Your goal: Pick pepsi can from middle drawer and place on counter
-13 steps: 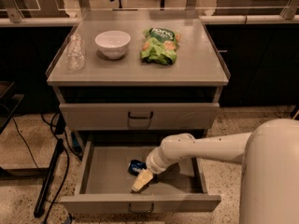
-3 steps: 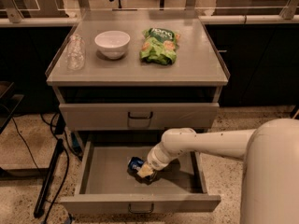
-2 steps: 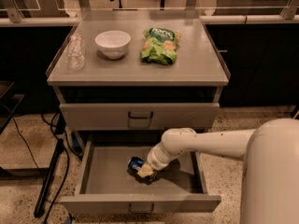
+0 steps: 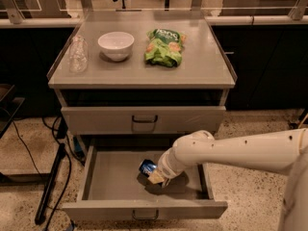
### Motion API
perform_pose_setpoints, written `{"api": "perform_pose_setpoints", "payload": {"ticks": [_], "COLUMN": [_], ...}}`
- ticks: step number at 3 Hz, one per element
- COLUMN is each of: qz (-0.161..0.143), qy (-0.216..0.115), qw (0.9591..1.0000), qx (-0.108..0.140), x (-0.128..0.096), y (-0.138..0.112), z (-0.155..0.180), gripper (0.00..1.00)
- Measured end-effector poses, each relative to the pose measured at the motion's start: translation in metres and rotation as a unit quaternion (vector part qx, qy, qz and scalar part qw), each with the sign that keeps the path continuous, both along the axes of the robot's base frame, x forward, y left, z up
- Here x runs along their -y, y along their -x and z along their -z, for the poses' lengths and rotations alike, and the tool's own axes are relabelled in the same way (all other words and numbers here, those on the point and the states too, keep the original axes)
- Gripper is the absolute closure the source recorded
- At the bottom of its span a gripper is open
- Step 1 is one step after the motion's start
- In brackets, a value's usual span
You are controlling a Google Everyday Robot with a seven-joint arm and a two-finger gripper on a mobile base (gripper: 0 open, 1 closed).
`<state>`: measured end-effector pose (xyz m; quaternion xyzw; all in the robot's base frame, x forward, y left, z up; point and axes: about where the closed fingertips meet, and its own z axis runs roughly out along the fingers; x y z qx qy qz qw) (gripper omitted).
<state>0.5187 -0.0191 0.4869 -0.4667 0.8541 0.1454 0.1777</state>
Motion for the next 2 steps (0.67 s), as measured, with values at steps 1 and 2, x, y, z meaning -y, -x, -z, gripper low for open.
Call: {"api": "perform_pose_setpoints", "payload": {"ticks": [1,2], "qz": [0.018,0.021], "qy": [0.018,0.021], "qw": [0.9995,0.9993], "qx": [0.019,0.02], "x": [0.0152,0.0171], "y": [0.0155,0.0187], "z": [-0.0219,-0.0255], "gripper": [1.0,1.0]}}
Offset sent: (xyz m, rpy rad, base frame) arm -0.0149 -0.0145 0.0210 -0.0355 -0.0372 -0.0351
